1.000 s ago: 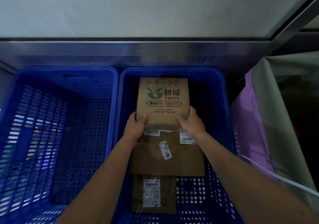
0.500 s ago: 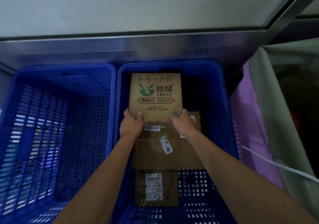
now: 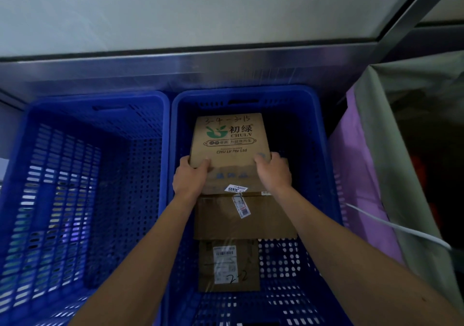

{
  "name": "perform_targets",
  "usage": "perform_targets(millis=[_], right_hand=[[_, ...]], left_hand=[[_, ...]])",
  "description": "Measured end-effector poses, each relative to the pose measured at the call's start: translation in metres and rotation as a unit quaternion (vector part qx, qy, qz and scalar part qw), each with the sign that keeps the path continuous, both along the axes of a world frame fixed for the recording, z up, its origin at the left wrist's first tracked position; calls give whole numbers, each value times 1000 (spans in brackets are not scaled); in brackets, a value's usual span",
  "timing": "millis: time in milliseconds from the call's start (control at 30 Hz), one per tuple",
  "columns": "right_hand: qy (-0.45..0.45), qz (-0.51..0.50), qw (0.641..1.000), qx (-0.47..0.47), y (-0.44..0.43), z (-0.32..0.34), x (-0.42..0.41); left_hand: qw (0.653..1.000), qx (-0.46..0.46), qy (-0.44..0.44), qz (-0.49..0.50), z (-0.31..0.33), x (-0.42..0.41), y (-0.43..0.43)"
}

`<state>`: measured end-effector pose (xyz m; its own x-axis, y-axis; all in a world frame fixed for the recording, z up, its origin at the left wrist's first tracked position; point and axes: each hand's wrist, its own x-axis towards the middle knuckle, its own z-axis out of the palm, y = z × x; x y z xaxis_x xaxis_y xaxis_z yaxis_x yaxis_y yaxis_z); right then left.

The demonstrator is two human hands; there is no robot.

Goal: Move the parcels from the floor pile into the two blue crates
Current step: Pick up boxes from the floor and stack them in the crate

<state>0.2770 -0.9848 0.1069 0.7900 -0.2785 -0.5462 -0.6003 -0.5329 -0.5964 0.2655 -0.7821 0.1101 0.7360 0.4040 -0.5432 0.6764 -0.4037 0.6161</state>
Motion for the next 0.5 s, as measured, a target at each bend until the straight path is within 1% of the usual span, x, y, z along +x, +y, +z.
perform_targets(millis=[100,200,300,400,500], right_hand=[[-7,-8,999,37,-11,11,-15],[27,-5,998,61,-22,22,-35],[30,-14,996,87,-28,35,-48],[15,-9,997,81,-31,40,-53],[-10,12,998,59,-32,39,-55]], left_hand=[[1000,-21,2,10,8,-15,-6],[998,-55,20,26,19,-37,-13],[994,-88,39,45,25,-51,-17],[991,-113,38,59,29,-54,-15],[983,-169,16,63,33,-48,-11]])
